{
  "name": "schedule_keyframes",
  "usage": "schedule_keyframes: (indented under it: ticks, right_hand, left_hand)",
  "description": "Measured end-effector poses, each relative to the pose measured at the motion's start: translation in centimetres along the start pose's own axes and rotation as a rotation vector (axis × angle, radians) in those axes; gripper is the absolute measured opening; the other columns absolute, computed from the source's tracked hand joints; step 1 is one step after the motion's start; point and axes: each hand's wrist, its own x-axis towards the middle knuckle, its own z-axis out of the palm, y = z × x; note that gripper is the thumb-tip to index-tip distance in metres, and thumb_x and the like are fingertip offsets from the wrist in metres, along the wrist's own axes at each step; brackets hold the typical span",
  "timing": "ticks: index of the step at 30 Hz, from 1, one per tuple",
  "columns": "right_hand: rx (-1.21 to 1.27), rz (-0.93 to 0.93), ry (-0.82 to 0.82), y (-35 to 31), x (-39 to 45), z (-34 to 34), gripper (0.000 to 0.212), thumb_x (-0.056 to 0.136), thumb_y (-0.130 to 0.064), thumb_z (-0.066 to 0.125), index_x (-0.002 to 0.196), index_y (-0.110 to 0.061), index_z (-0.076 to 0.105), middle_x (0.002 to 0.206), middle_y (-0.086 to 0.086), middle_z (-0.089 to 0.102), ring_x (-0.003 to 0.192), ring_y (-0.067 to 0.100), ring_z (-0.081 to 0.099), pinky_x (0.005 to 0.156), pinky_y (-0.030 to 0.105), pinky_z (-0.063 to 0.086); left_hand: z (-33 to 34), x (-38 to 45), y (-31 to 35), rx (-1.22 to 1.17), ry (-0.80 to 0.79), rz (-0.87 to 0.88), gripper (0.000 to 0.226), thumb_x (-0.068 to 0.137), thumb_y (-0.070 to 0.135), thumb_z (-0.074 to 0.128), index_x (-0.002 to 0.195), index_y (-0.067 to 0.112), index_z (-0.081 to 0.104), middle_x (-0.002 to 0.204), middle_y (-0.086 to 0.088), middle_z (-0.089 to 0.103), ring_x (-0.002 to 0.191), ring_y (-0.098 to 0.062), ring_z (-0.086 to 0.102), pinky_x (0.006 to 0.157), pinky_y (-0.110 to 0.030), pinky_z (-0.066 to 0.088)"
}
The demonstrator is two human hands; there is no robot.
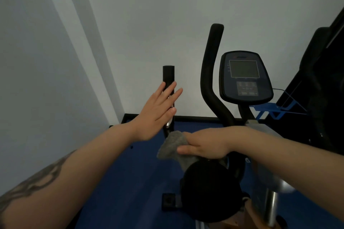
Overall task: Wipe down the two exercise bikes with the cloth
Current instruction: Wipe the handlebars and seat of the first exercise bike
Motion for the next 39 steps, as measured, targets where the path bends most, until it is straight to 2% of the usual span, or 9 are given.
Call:
schedule_keyframes:
  ticks: [5, 10, 14, 18, 22, 26, 29, 32, 39]
  right_hand:
    - [0.398, 0.000, 0.118, -2.2, 2.6, -0.4, 0.070, 0.096, -0.064, 0.023, 0.143, -0.017, 0.046, 0.140, 0.005, 0.052, 0.125, 0.018, 0.049, 0.112, 0.030, 0.030]
    - [0.003, 0.000, 0.057, -0.3, -0.3, 0.1, 0.051, 0.096, -0.062, 0.035, 0.129, -0.024, 0.043, 0.126, 0.004, 0.058, 0.106, 0.018, 0.055, 0.094, 0.033, 0.039]
    - [0.002, 0.018, -0.081, -0.4, -0.2, -1.2, 0.046, 0.096, -0.059, 0.040, 0.127, -0.025, 0.044, 0.116, -0.003, 0.055, 0.103, 0.014, 0.052, 0.087, 0.028, 0.035]
    - [0.232, 0.012, 0.074, -2.1, 1.8, -0.1, 0.063, 0.096, -0.062, 0.034, 0.134, -0.014, 0.050, 0.131, 0.006, 0.055, 0.113, 0.017, 0.052, 0.099, 0.028, 0.035]
    - [-0.226, -0.031, 0.054, -0.2, -1.5, -0.2, 0.057, 0.095, -0.062, 0.037, 0.129, -0.017, 0.039, 0.109, 0.006, 0.060, 0.094, 0.022, 0.059, 0.080, 0.033, 0.042]
    - [-0.604, 0.013, 0.077, 0.6, -2.5, 0.2, 0.067, 0.096, -0.062, 0.031, 0.140, -0.012, 0.025, 0.105, 0.007, 0.059, 0.089, 0.026, 0.060, 0.077, 0.038, 0.048]
    - [-0.317, -0.002, 0.139, -0.8, -0.8, 0.1, 0.061, 0.096, -0.064, 0.027, 0.126, -0.013, 0.044, 0.093, 0.000, 0.052, 0.078, 0.015, 0.050, 0.076, 0.032, 0.038]
    - [0.065, 0.023, 0.200, -1.8, 0.8, 0.5, 0.064, 0.099, -0.059, 0.021, 0.125, -0.012, 0.056, 0.108, 0.007, 0.059, 0.098, 0.019, 0.054, 0.084, 0.027, 0.032]
    - [0.064, -0.038, 0.175, -0.5, -0.1, 1.0, 0.044, 0.100, -0.057, 0.026, 0.122, -0.026, 0.048, 0.112, 0.002, 0.060, 0.092, 0.014, 0.052, 0.080, 0.029, 0.036]
  left_hand:
    - [-0.6, 0.5, 0.4, 0.018, -0.052, 0.060, 0.053, 0.102, 0.023, 0.022, 0.152, 0.012, 0.009, 0.159, 0.003, -0.003, 0.143, 0.004, -0.022, 0.115, -0.024, -0.021]
    - [-0.5, 0.2, 0.7, -0.023, -0.001, 0.086, 0.050, 0.105, 0.014, 0.032, 0.151, 0.010, 0.012, 0.151, 0.011, -0.008, 0.132, 0.019, -0.028, 0.108, -0.011, -0.022]
    - [0.6, 0.0, 0.1, -0.063, 0.062, 0.012, 0.049, 0.106, 0.018, 0.033, 0.152, 0.020, 0.016, 0.159, 0.005, -0.003, 0.144, 0.000, -0.021, 0.116, -0.023, -0.014]
    - [2.1, -0.5, 0.3, -0.218, 0.184, -0.049, 0.048, 0.103, 0.020, 0.032, 0.150, 0.020, 0.027, 0.162, 0.001, 0.007, 0.150, -0.015, -0.008, 0.120, -0.025, -0.005]
    - [2.3, -0.7, 0.3, -0.247, 0.206, -0.057, 0.046, 0.103, 0.021, 0.032, 0.149, 0.023, 0.031, 0.162, 0.007, 0.008, 0.149, -0.009, -0.008, 0.118, -0.018, -0.002]
    - [2.5, -0.6, 0.4, -0.265, 0.242, -0.055, 0.045, 0.103, 0.019, 0.032, 0.148, 0.021, 0.032, 0.161, 0.008, 0.009, 0.149, -0.005, -0.008, 0.117, -0.015, -0.001]
    - [2.8, -0.5, 0.9, -0.285, 0.270, -0.076, 0.045, 0.102, 0.017, 0.031, 0.147, 0.020, 0.032, 0.160, 0.007, 0.010, 0.148, -0.002, -0.007, 0.117, -0.014, -0.001]
    - [2.5, -0.5, 0.8, -0.257, 0.243, -0.074, 0.045, 0.102, 0.020, 0.031, 0.148, 0.021, 0.030, 0.161, 0.006, 0.010, 0.149, -0.006, -0.006, 0.118, -0.017, -0.001]
    - [1.8, -1.0, 0.2, -0.191, 0.151, -0.046, 0.049, 0.103, 0.023, 0.029, 0.152, 0.022, 0.021, 0.162, 0.006, 0.004, 0.148, -0.006, -0.010, 0.118, -0.019, -0.004]
